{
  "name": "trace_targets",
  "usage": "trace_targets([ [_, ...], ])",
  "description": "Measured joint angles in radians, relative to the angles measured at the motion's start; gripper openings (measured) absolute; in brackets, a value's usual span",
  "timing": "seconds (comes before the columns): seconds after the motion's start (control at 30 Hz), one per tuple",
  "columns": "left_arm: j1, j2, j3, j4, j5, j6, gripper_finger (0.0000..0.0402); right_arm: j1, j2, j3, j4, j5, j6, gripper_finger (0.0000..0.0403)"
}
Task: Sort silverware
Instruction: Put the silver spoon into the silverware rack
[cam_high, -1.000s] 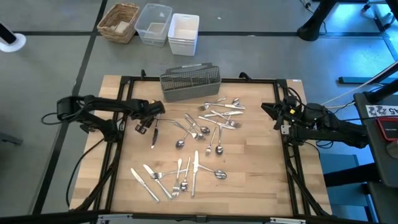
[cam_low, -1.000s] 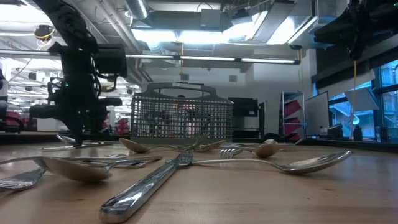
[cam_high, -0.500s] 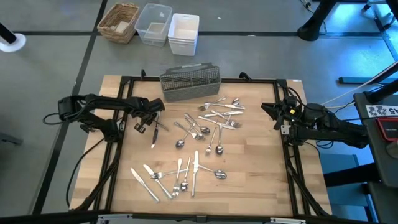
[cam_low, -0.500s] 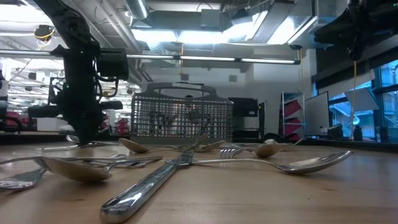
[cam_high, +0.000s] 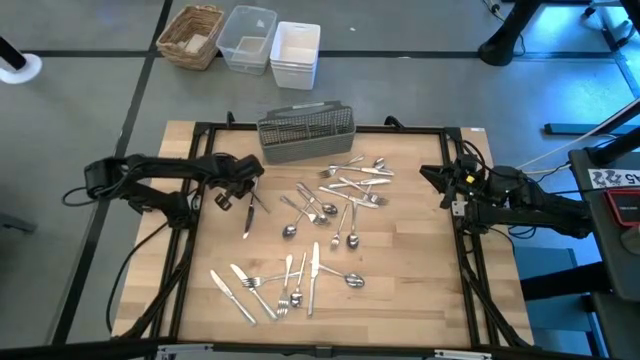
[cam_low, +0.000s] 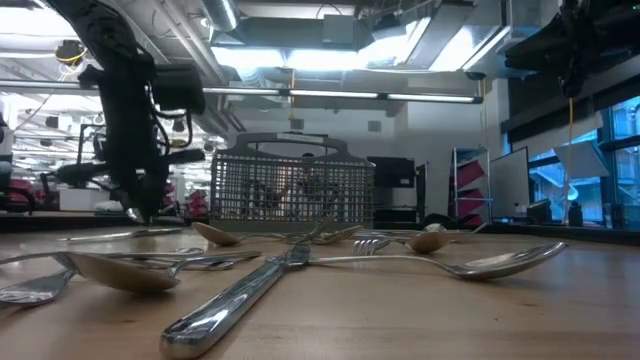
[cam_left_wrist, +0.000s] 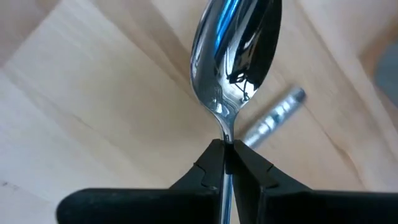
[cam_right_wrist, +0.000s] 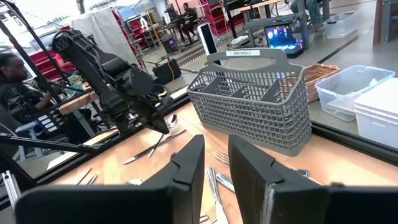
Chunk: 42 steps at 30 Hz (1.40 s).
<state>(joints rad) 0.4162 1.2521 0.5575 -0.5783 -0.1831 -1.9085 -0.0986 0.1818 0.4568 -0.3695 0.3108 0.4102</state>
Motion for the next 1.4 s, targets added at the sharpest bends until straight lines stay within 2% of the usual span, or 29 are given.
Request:
trace_targets([
  [0.23,-0.041,-0.149,0.0,0.056,0.0,0.18,0.0006,0.0,0.0,0.0,0.0,0.007,0.0,0.0076],
  [0.47,-0.106,-0.28,0.002,0.346,-0.02,0.419,0.0009,0.0,0.0,0.0,0.001,0.075,0.0,0.0076],
  [0.53,-0.121,-0.299,0.002,0.453,-0.081,0.489,0.0006,0.0,0.0,0.0,0.001,0.097,0.0,0.0076],
  [0.67,-0.126,-0.305,0.002,0.665,-0.274,0.69,0.0006,0.0,0.0,0.0,0.002,0.137,0.0,0.0076],
  [0.87,-0.09,-0.275,0.003,0.872,-0.484,1.034,0.0009,0.0,0.0,0.0,0.002,0.153,0.0,0.0076],
  [1.0,-0.045,-0.259,0.003,0.916,-0.537,1.17,0.0009,0.0,0.0,0.0,0.001,0.153,0.0,0.0076],
  [1.4,0.084,-0.239,0.003,0.909,-0.54,1.359,0.0012,0.0,0.0,0.0,0.0,0.153,0.0,0.0076],
])
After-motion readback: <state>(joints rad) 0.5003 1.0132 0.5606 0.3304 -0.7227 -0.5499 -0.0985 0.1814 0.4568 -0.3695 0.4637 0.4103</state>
